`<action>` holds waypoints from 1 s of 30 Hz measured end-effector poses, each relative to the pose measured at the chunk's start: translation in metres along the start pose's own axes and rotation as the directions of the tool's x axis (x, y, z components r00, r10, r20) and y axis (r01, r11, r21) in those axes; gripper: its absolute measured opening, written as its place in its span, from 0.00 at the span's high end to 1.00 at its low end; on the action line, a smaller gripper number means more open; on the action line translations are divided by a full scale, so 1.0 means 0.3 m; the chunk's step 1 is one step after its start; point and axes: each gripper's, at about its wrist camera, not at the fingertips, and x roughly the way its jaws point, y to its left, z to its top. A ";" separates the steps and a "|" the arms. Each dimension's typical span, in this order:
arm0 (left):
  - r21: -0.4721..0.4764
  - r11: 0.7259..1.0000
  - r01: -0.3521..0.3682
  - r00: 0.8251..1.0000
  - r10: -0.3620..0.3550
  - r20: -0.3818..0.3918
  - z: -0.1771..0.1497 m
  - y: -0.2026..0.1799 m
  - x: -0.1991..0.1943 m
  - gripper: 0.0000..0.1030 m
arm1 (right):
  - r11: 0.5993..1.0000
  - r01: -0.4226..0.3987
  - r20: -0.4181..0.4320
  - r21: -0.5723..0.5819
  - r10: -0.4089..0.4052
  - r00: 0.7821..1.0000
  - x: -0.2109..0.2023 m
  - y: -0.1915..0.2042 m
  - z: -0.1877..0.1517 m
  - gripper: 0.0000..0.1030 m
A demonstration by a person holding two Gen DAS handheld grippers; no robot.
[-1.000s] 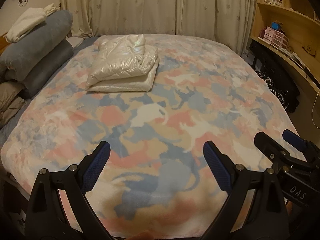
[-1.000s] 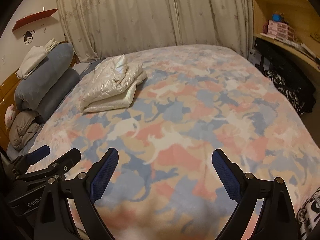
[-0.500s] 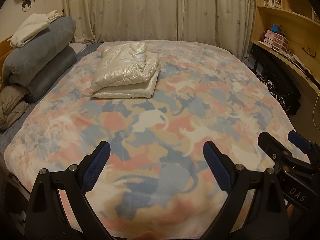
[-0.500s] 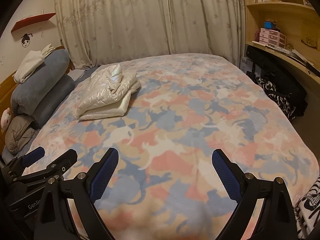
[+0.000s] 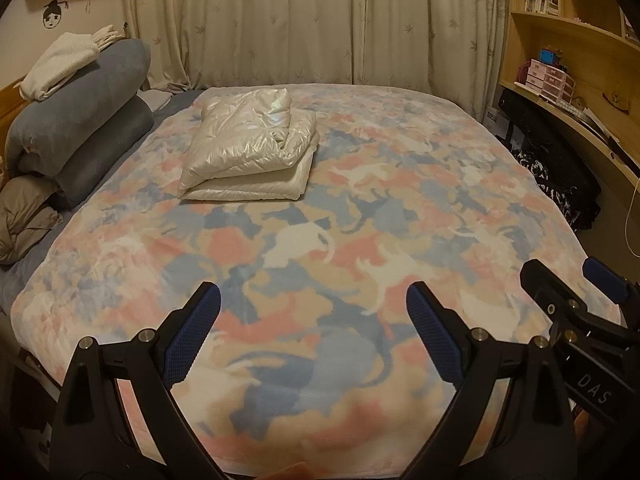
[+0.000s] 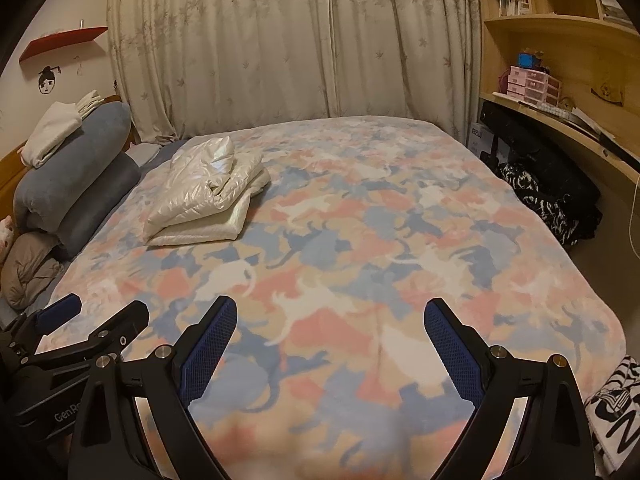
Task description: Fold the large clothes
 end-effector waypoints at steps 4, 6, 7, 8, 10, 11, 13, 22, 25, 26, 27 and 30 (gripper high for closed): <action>0.001 1.000 0.001 1.000 -0.001 -0.002 -0.001 0.004 0.002 0.09 | 1.000 0.008 0.006 0.000 -0.008 1.000 -0.007 0.002 -0.001 0.07; 0.003 1.000 -0.001 1.000 0.001 -0.001 0.001 0.005 0.001 0.09 | 1.000 0.011 0.009 0.001 -0.011 1.000 -0.010 0.001 -0.004 0.07; 0.003 1.000 0.000 1.000 0.000 -0.001 0.000 0.005 0.001 0.09 | 1.000 0.014 0.009 0.000 -0.014 1.000 -0.010 0.002 -0.005 0.07; 0.003 1.000 -0.002 1.000 0.002 -0.001 0.002 0.006 0.000 0.09 | 1.000 0.013 0.009 0.000 -0.013 1.000 -0.009 -0.002 -0.004 0.07; 0.004 1.000 -0.003 1.000 0.003 -0.003 0.003 0.006 0.001 0.09 | 1.000 0.014 0.010 -0.001 -0.014 1.000 -0.010 -0.006 -0.006 0.07; 0.004 1.000 -0.005 1.000 0.005 -0.003 0.005 0.007 -0.001 0.09 | 1.000 0.014 0.010 0.000 -0.014 1.000 -0.010 -0.007 -0.006 0.07; 0.004 1.000 -0.006 1.000 0.006 -0.002 0.008 0.010 -0.002 0.09 | 1.000 0.013 0.009 0.000 -0.013 1.000 -0.009 -0.010 -0.006 0.07; 0.007 1.000 -0.011 1.000 0.011 -0.003 0.012 0.017 -0.003 0.09 | 1.000 0.020 0.011 0.000 -0.020 1.000 -0.009 -0.017 -0.010 0.07; 0.007 1.000 -0.011 1.000 0.011 -0.007 0.015 0.026 -0.004 0.09 | 1.000 0.019 0.011 -0.001 -0.019 1.000 -0.008 -0.019 -0.010 0.07; 0.008 1.000 -0.012 1.000 0.012 -0.008 0.016 0.032 -0.004 0.09 | 1.000 0.020 0.011 -0.001 -0.020 1.000 -0.007 -0.020 -0.012 0.07; 0.007 1.000 -0.012 1.000 0.012 -0.007 0.015 0.027 -0.003 0.09 | 1.000 0.019 0.010 -0.001 -0.019 1.000 -0.007 -0.020 -0.011 0.07; 0.008 1.000 -0.013 1.000 0.013 -0.010 0.011 0.029 0.000 0.09 | 1.000 0.019 0.010 -0.001 -0.019 1.000 -0.006 -0.021 -0.010 0.07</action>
